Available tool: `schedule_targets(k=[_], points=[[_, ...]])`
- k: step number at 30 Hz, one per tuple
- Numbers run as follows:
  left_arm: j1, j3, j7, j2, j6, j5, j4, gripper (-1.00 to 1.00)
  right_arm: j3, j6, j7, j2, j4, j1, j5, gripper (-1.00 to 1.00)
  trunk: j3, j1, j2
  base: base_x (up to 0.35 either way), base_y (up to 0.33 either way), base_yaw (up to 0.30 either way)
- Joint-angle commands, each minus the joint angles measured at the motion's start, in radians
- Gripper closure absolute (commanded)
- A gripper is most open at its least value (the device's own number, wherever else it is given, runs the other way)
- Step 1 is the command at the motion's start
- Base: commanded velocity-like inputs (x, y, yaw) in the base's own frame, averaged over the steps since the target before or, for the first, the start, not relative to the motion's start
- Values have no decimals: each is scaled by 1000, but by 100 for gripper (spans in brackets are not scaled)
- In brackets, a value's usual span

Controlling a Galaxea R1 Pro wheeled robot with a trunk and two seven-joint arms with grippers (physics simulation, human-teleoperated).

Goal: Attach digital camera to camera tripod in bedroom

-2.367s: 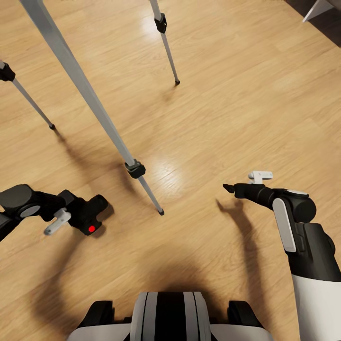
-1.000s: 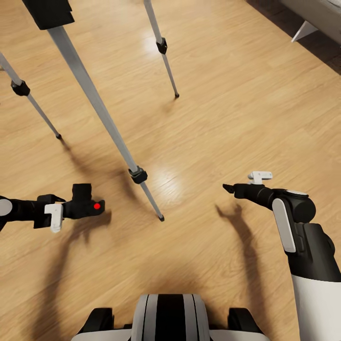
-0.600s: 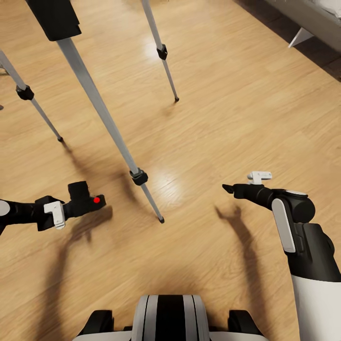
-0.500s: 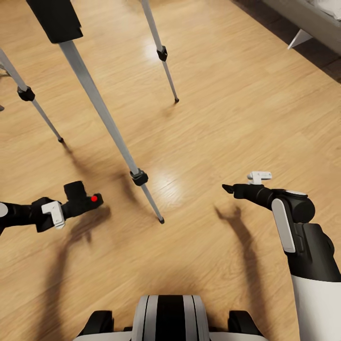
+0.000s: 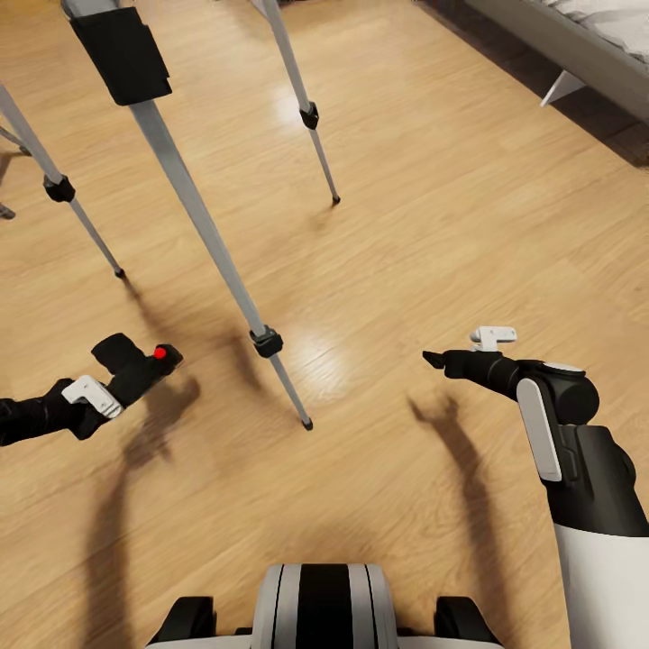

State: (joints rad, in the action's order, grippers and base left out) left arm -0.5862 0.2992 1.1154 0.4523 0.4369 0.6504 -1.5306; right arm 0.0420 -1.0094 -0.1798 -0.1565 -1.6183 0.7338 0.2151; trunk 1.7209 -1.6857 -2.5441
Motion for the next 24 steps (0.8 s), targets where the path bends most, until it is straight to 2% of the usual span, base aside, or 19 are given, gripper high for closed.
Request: schedule_targets(k=[1,3,4,8,9,10,16,17,22,23,24], points=[[1,29,5,-22,13,-2,-2,100,1,-5,-4,0,-1,0,0,-100,-1,0,0,0,0,0],[4,82,6,-59,18,-10,-4,100,1,-5,-3,0,-1,1,0,-100,-4,0,0,0,0,0],[4,82,6,-59,18,-10,-4,100,1,-5,-3,0,-1,1,0,-100,-6,0,0,0,0,0],[21,156,18,-121,29,-24,-13,100,1,-5,-4,0,-1,0,0,-100,-12,0,0,0,0,0],[21,156,18,-121,29,-24,-13,100,1,-5,-4,0,-1,0,0,-100,-14,0,0,0,0,0],[28,167,21,-138,31,-27,-16,100,0,-5,-4,0,0,0,0,-100,-15,0,0,0,0,0],[57,199,24,-268,79,-34,-33,100,-1,-5,-3,1,-1,-1,0,-100,-25,0,0,0,0,0],[57,199,24,-268,79,-34,-33,100,-1,-5,-3,1,-1,-1,0,-100,-26,0,0,0,0,0],[122,204,24,-371,154,-31,-64,100,0,-4,-3,1,-1,-4,0,-100,-34,0,0,0,0,0],[122,204,24,-371,154,-31,-64,100,0,-4,-3,1,-1,-4,0,-100,-36,0,0,0,0,0],[133,207,23,-386,177,-30,-67,100,0,-4,-3,1,-1,-4,0,-100,-37,0,0,0,0,0]])
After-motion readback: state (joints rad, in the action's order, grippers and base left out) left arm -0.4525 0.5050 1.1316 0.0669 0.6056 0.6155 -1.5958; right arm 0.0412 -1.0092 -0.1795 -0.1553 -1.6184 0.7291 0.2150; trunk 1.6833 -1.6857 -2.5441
